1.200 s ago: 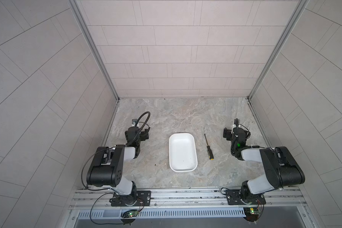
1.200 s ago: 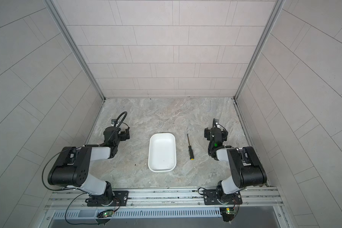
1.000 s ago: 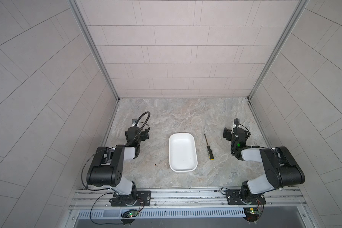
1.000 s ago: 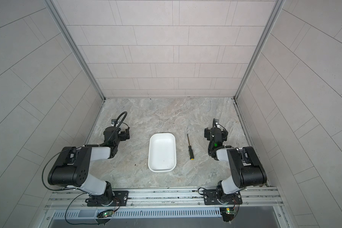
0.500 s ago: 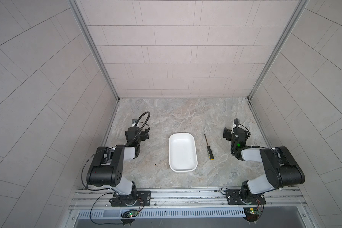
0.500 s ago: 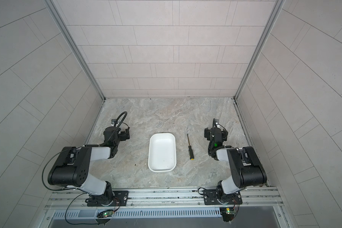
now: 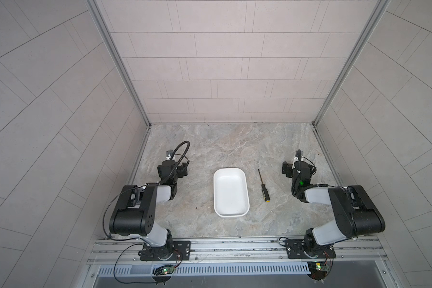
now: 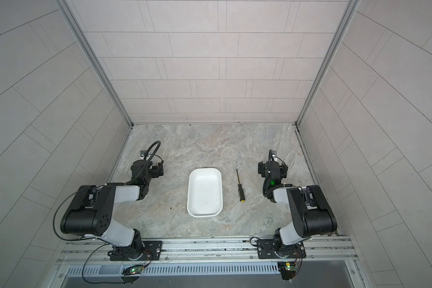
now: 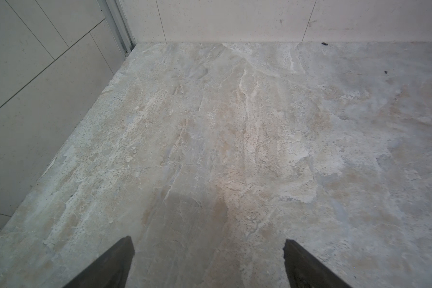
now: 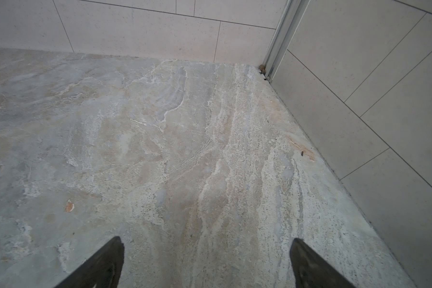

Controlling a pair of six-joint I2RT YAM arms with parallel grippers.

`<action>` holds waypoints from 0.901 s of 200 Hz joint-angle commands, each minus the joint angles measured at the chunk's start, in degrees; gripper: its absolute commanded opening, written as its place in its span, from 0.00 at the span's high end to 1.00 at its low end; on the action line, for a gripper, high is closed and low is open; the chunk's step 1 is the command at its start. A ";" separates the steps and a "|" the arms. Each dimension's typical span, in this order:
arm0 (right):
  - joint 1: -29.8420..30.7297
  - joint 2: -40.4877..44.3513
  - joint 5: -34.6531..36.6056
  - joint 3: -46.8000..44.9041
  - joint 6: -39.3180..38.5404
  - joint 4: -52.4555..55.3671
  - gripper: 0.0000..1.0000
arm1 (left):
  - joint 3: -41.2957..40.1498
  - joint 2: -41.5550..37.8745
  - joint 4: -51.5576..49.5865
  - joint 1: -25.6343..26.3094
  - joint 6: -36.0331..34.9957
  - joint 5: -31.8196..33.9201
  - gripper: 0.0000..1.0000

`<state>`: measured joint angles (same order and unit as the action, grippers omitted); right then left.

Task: Put the screwdriver in the bin
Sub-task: Pick up the screwdriver from the center of the table.

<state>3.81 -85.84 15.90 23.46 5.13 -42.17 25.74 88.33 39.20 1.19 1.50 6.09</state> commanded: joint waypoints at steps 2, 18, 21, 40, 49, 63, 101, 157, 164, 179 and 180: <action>0.05 -0.73 0.65 0.96 -0.47 0.10 0.01 | 0.63 -0.30 1.05 -0.19 -0.23 -0.98 0.00; 0.08 -0.73 0.82 0.92 -0.60 0.21 0.01 | 0.70 -0.30 0.98 -0.17 -0.26 -0.91 0.00; 0.11 -0.73 0.80 0.95 -0.60 0.21 0.01 | 0.72 -0.24 0.97 -0.15 -0.29 -0.90 0.00; 0.14 -0.64 0.80 0.93 -0.56 0.15 0.01 | 0.57 -0.36 1.05 -0.18 -0.33 -0.89 0.00; 0.10 -0.56 0.88 0.82 -0.56 0.00 0.01 | 0.54 -0.42 1.14 -0.21 -0.35 -0.91 0.00; 0.21 -0.48 0.89 0.68 -0.65 -0.17 0.03 | 0.25 -0.80 1.38 -0.16 -0.35 -0.98 0.00; 0.38 6.21 1.11 11.52 -0.84 24.46 0.10 | 4.89 -7.40 -13.55 1.00 -0.83 -1.58 0.00; 1.09 7.49 -15.82 29.91 5.08 60.89 0.12 | 15.46 -15.00 -43.98 1.86 11.82 -15.49 0.00; 1.64 7.53 -18.58 30.81 6.04 63.99 0.13 | 14.65 -16.08 -44.78 2.25 12.71 -17.50 0.00; 4.24 7.73 -22.82 31.61 7.74 68.64 0.14 | 12.76 -19.17 -46.37 3.43 15.18 -21.24 0.00; 4.39 7.76 -22.92 31.67 7.81 68.90 0.14 | 12.58 -19.47 -46.39 3.53 15.32 -21.44 0.00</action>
<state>5.21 -78.11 2.96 54.39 9.13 8.36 41.17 72.07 3.38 3.11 11.31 -6.35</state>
